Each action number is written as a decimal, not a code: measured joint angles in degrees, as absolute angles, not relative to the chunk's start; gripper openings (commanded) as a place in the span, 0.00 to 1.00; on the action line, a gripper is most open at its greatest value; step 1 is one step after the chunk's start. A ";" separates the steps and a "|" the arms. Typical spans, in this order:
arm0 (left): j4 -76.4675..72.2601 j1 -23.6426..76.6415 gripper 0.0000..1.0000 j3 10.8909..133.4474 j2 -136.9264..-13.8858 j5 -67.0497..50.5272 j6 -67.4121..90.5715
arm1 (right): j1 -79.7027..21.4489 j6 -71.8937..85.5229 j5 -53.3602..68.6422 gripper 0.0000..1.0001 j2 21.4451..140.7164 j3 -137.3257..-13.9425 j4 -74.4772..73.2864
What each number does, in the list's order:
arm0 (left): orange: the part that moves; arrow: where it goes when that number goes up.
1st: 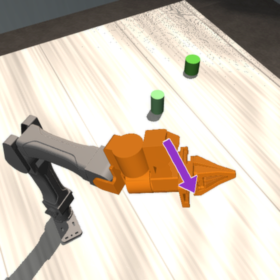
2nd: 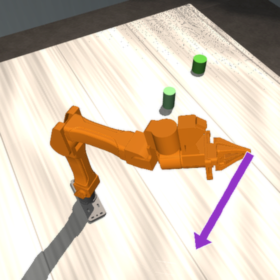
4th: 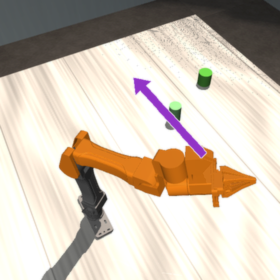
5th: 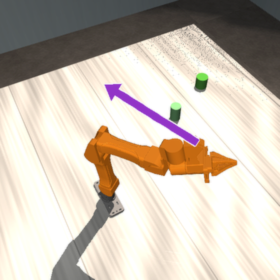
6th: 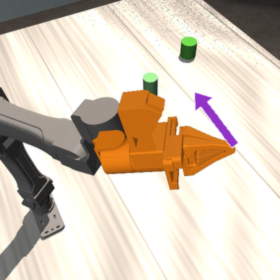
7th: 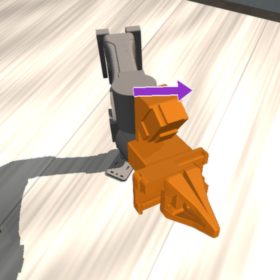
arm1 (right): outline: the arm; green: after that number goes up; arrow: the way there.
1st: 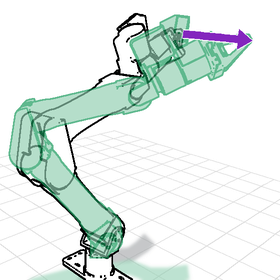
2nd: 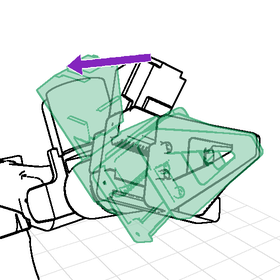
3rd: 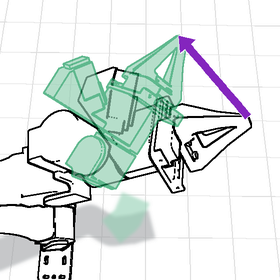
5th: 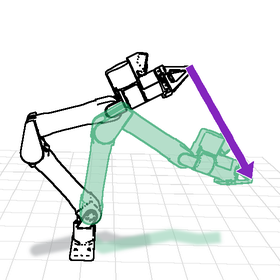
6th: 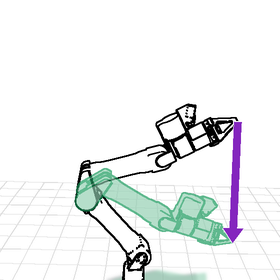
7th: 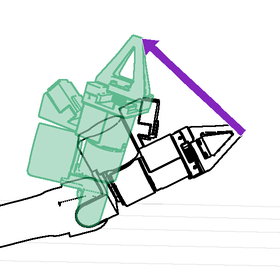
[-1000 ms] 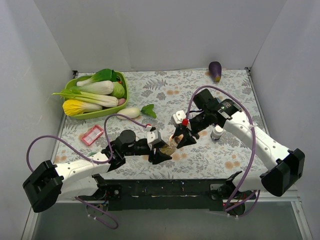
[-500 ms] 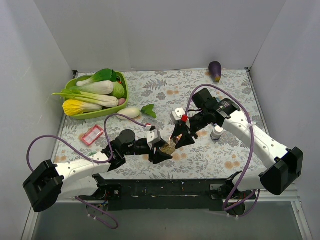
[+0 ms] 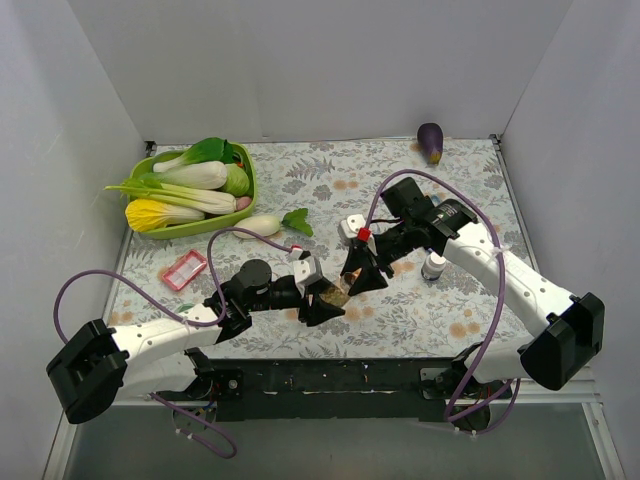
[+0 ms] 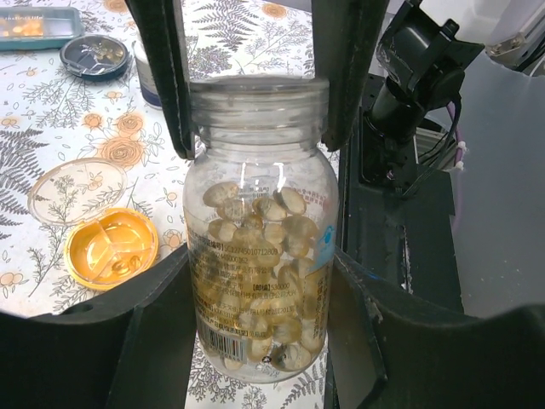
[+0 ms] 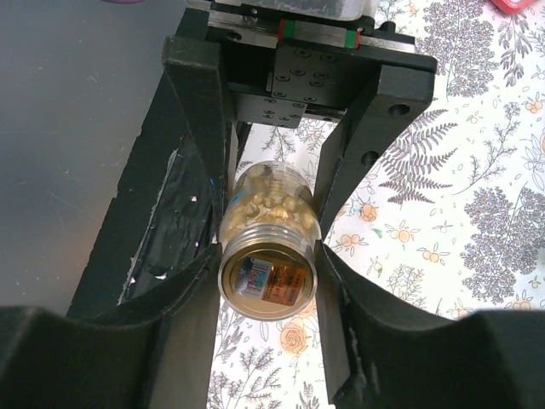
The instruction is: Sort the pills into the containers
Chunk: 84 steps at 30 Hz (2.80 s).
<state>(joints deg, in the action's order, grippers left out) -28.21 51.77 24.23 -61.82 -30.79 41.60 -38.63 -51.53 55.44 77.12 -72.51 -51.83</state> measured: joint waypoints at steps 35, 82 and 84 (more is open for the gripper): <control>-36.45 51.88 0.00 21.32 -57.76 -30.46 44.97 | -33.87 -60.47 52.38 0.91 73.73 -72.64 -58.43; -26.89 52.90 0.00 21.54 -59.29 -26.35 41.58 | -41.06 -41.19 50.37 0.01 76.60 -71.94 -50.35; -25.15 53.34 0.00 21.56 -59.79 -23.79 40.62 | -38.89 -29.43 51.18 0.03 75.68 -66.43 -42.87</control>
<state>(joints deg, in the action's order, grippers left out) -25.15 53.34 21.56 -59.79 -23.79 40.62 -38.89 -29.43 51.18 75.68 -66.43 -42.87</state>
